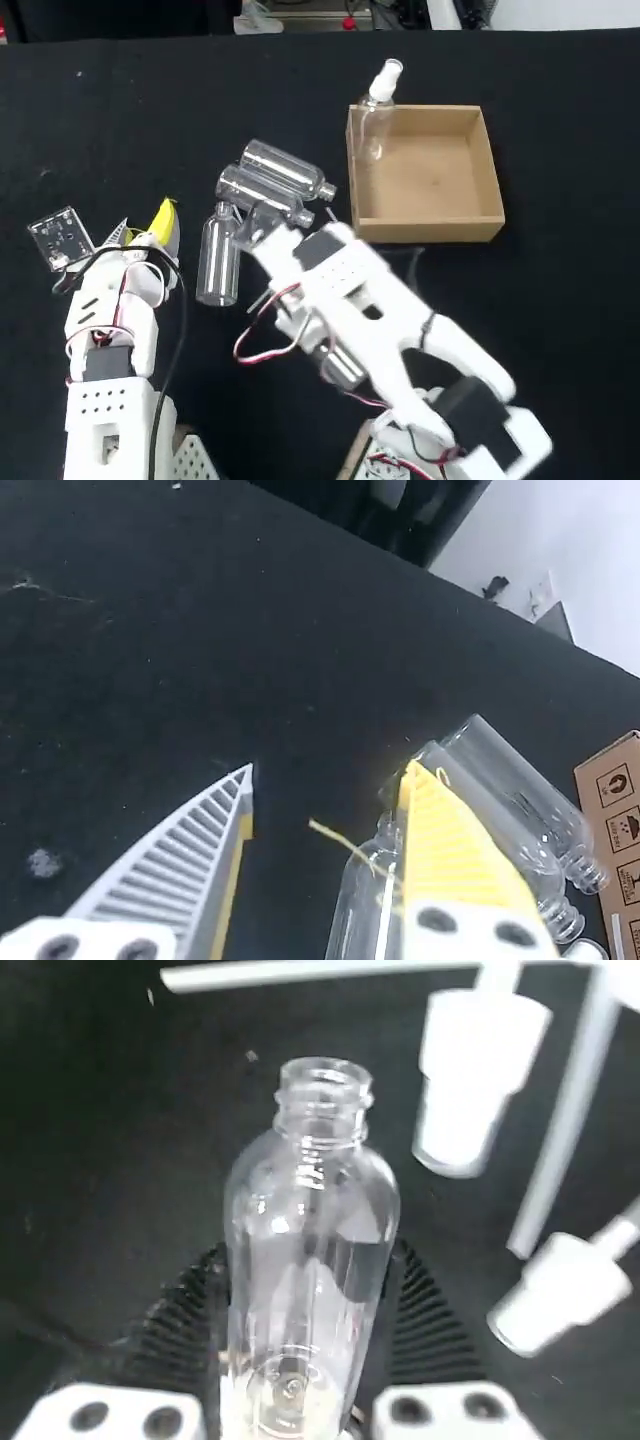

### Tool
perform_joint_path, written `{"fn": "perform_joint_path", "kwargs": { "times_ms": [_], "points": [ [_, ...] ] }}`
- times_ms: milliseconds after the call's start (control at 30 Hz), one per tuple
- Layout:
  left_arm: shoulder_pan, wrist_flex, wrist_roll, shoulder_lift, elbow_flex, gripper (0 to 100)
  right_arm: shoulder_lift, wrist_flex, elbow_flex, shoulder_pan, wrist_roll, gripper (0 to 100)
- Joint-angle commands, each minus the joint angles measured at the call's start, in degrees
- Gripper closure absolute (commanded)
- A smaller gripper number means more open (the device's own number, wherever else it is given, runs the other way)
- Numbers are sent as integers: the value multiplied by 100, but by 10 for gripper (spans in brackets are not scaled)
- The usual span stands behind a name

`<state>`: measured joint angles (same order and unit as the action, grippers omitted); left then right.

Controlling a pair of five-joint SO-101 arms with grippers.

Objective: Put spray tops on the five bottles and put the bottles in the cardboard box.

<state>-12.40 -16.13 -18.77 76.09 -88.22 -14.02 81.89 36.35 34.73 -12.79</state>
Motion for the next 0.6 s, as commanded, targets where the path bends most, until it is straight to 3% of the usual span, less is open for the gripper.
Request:
{"fn": "perform_joint_path", "kwargs": {
  "times_ms": [0,133,333,467,567],
  "points": [
    [-4,123,-35,44,356,770,-822,1134,-866,-888,-695,972],
    [-4,132,-35,44,347,770,-1455,1846,-1508,-2541,-1749,972],
    [-4,132,-26,44,338,770,-1763,1705,-1411,-5952,-3622,970],
    [4,132,-26,44,330,770,-1499,703,-971,-7912,-4448,970],
    [4,132,-26,44,330,770,-998,-536,-488,-8897,-4703,969]
  ]
}}
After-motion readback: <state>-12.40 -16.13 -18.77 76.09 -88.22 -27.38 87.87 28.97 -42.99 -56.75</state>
